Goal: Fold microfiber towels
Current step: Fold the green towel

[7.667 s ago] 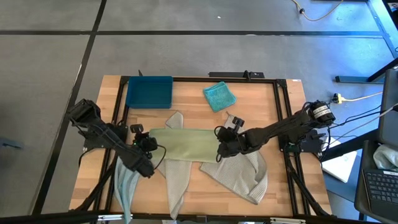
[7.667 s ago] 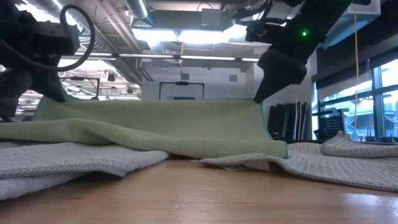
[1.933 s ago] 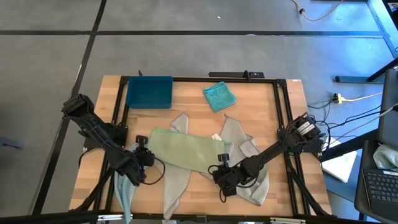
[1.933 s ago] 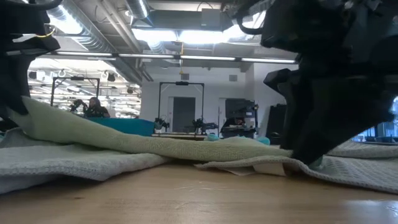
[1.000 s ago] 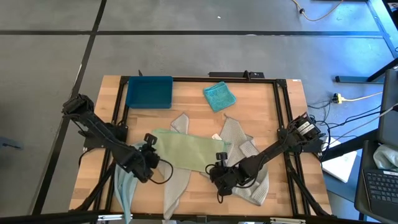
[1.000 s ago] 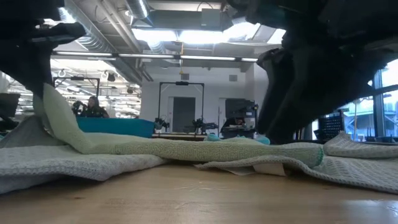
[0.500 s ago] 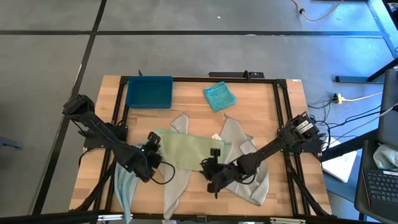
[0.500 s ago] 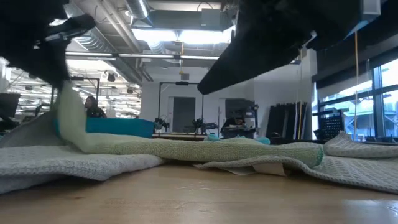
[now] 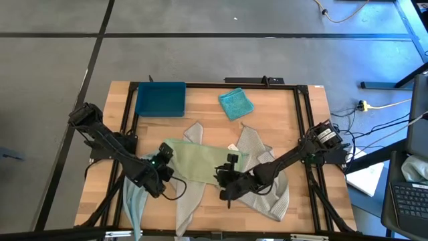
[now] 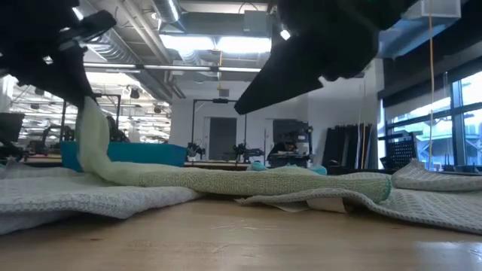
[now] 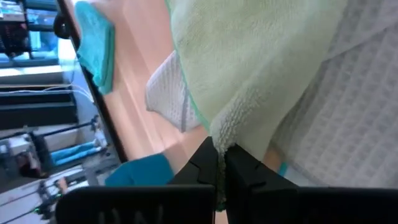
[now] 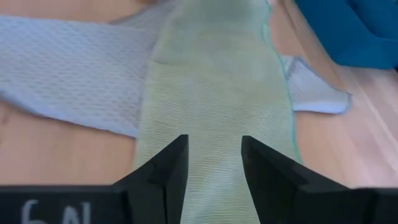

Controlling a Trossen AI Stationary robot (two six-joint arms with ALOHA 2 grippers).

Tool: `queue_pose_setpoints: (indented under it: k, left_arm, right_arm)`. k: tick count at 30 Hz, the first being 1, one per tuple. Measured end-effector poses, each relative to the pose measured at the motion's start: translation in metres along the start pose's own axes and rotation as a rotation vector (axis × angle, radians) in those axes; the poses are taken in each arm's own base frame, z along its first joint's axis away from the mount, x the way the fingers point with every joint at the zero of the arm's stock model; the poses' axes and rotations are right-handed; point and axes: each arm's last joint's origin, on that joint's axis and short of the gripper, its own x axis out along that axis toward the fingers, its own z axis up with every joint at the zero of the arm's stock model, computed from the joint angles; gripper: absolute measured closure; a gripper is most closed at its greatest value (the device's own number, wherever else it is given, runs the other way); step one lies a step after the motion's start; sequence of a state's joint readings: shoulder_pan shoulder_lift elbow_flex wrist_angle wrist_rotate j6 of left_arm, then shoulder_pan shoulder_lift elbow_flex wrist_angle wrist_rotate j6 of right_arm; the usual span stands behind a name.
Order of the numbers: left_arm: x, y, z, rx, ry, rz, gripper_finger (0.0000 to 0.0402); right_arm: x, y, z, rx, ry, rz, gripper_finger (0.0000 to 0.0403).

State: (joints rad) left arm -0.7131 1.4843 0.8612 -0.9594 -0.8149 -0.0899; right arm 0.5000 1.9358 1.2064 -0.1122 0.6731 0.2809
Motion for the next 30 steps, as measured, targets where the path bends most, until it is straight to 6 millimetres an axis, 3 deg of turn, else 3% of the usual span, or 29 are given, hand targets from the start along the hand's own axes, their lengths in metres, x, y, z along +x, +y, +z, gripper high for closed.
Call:
queue_pose_setpoints:
  k: [6,14,19,24,30]
  left_arm:
    - [-0.004,-0.004,0.005,0.053,-0.051,-0.051,0.0401]
    - [-0.008,-0.004,0.019,0.158,-0.168,0.037,0.0401]
    - [-0.007,0.001,0.033,0.198,-0.264,0.054,0.0401]
    - [-0.002,0.012,0.046,0.209,-0.344,0.067,0.0401]
    - [0.01,0.031,0.057,0.098,-0.414,0.064,0.0401]
  right_arm:
    - [-0.001,-0.004,-0.007,-0.014,0.046,-0.076,0.0251]
    - [0.016,-0.021,0.006,0.109,0.001,-0.042,0.0251]
    - [0.018,-0.026,0.004,0.063,0.029,-0.062,0.0251]
    - [0.001,-0.037,0.01,0.015,0.043,-0.132,0.0251]
    - [-0.027,-0.048,0.012,0.009,0.091,-0.188,0.0251]
